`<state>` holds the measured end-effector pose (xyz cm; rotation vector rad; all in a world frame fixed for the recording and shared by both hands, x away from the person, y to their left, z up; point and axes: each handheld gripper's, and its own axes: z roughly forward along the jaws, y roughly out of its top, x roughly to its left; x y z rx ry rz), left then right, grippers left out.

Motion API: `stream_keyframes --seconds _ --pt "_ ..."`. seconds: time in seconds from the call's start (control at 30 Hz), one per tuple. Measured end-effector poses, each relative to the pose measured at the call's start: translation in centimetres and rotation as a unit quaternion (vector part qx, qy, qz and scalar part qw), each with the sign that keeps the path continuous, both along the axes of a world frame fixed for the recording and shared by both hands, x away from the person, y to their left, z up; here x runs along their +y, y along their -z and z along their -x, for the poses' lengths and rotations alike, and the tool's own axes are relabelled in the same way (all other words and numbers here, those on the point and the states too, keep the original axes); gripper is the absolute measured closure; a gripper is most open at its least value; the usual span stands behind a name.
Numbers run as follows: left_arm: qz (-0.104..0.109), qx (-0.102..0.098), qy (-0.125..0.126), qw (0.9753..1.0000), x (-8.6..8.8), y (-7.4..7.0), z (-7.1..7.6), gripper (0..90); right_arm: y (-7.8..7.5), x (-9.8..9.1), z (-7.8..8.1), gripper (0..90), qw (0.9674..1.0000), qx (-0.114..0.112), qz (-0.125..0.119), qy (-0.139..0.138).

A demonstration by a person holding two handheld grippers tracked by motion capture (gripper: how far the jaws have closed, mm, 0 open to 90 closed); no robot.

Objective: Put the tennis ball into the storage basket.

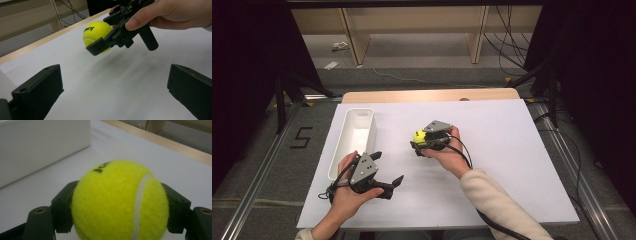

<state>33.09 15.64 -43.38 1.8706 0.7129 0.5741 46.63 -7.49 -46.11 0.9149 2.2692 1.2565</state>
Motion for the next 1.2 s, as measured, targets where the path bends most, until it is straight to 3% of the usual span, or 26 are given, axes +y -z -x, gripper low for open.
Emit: stream_keyframes --seconds 1.2 --pt "0.002 0.0 0.002 1.0 -0.1 -0.1 0.1 0.0 -1.9 1.2 1.9 27.4 0.999 -0.007 -0.032 -0.032"
